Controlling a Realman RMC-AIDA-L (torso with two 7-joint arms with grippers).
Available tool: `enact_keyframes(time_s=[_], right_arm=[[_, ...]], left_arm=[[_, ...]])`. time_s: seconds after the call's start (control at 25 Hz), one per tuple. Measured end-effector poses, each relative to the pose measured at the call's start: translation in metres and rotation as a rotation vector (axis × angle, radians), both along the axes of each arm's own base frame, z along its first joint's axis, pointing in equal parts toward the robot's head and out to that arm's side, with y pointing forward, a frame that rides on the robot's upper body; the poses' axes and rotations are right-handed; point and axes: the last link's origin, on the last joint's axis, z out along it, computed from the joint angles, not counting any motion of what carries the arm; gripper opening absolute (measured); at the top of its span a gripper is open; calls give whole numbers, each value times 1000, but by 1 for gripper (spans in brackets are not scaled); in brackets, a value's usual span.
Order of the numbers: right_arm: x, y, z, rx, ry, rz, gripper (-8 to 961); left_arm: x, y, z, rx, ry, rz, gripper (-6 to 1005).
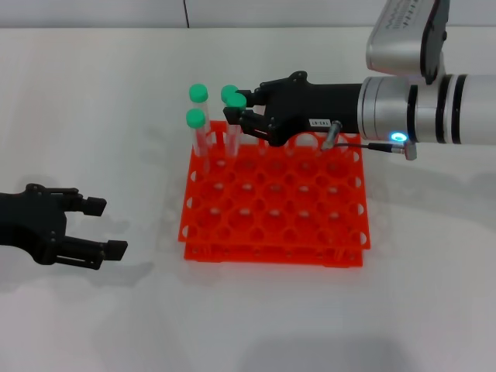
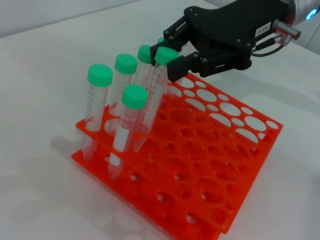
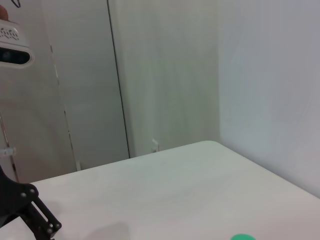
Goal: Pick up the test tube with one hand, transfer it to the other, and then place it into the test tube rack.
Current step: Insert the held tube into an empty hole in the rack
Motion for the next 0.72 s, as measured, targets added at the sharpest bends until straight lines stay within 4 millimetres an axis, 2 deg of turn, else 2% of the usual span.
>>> enact_keyframes(time_s=[0.72], right_arm=[[3, 0, -1, -5, -4, -12, 265]], left_arm=[[0, 0, -1, 0, -1, 1, 893]])
